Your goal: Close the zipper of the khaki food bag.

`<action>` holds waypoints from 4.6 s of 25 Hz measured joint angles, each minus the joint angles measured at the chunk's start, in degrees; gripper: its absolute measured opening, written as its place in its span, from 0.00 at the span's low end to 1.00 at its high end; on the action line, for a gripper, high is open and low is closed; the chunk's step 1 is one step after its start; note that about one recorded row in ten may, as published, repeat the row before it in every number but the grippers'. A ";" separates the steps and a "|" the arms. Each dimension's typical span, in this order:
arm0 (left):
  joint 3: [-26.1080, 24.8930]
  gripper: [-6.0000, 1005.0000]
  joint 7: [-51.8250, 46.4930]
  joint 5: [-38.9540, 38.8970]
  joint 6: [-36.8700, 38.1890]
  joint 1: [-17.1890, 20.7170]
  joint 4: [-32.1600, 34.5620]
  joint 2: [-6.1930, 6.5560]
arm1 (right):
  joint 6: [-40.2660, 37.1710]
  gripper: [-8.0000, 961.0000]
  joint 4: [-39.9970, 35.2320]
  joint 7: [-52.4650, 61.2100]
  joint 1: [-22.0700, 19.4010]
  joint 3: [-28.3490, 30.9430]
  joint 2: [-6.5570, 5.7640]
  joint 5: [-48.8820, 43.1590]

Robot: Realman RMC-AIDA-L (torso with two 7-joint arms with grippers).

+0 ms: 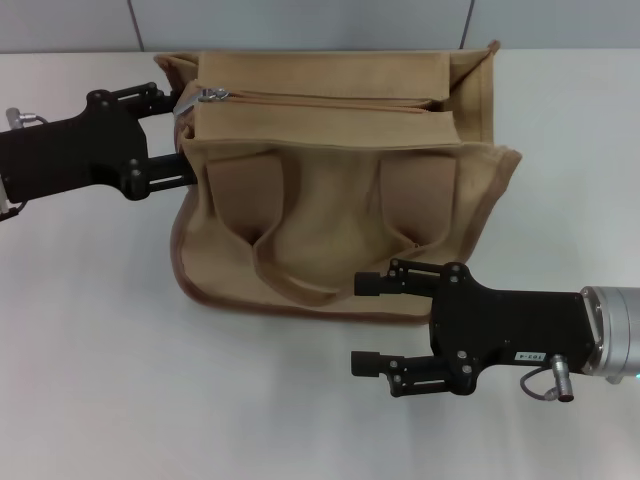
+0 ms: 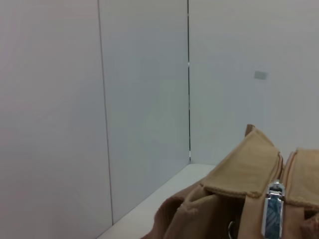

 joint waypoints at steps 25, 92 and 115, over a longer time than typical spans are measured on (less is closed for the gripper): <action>-4.24 0.04 3.02 -4.24 0.06 3.85 0.19 -1.89 | -0.10 0.83 0.03 -0.01 -0.13 0.16 0.00 0.00; -4.01 0.02 3.72 -15.02 12.74 1.90 -3.90 -4.61 | 10.15 0.44 -18.89 60.10 20.12 -7.91 -0.43 3.95; -4.20 0.02 3.79 -18.25 10.01 0.35 -8.17 -4.74 | 14.56 0.37 -18.46 60.12 19.81 -8.02 0.01 5.73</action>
